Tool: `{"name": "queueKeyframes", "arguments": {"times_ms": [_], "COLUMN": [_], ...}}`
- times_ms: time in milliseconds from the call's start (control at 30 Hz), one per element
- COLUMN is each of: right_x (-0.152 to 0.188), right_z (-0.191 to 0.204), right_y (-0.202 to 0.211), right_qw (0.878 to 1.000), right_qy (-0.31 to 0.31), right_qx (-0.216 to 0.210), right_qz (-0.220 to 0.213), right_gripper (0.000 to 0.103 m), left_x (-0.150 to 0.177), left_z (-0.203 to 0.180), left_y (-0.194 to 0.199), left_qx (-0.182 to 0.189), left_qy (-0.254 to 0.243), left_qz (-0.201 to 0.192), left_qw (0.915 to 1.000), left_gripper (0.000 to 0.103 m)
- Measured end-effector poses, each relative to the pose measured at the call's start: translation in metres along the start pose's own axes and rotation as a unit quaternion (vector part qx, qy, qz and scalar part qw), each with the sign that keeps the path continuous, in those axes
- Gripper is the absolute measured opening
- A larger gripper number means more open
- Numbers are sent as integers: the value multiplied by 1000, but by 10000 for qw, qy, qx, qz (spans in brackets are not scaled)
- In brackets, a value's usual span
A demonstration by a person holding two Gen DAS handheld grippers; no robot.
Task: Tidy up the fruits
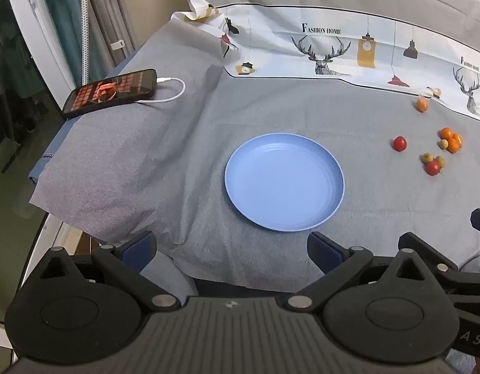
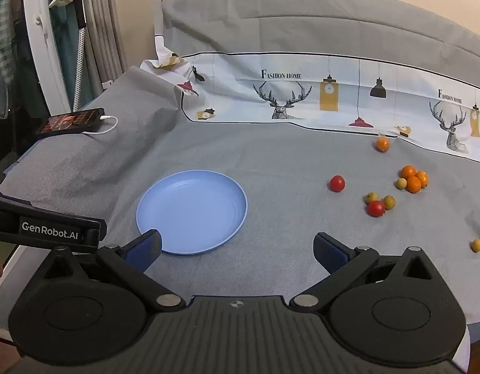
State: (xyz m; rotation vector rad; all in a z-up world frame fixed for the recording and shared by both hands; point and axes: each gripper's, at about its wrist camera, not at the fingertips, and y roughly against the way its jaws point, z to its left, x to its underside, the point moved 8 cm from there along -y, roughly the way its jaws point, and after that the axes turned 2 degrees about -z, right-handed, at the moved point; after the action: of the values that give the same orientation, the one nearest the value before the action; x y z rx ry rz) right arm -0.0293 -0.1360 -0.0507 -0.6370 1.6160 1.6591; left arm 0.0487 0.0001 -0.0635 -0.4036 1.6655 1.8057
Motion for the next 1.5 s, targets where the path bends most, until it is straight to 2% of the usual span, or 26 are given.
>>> {"name": "queueKeyframes", "arguments": {"times_ms": [900, 1233, 1500], "right_x": [2, 1, 0], "right_z": [1, 2, 0], "right_y": [-3, -1, 1], "right_qw": [10000, 10000, 10000], "right_qy": [10, 0, -19], "right_qx": [-41, -64, -50], "right_qz": [61, 26, 7], "right_gripper": [103, 103, 103], "left_x": [-1, 0, -3], "left_z": [7, 4, 5], "left_y": [-3, 4, 6], "left_qx": [-25, -74, -93], "left_qy": [-49, -22, -25], "left_qz": [26, -63, -295], "left_qw": [10000, 10000, 9995], "left_gripper": [103, 103, 103]}}
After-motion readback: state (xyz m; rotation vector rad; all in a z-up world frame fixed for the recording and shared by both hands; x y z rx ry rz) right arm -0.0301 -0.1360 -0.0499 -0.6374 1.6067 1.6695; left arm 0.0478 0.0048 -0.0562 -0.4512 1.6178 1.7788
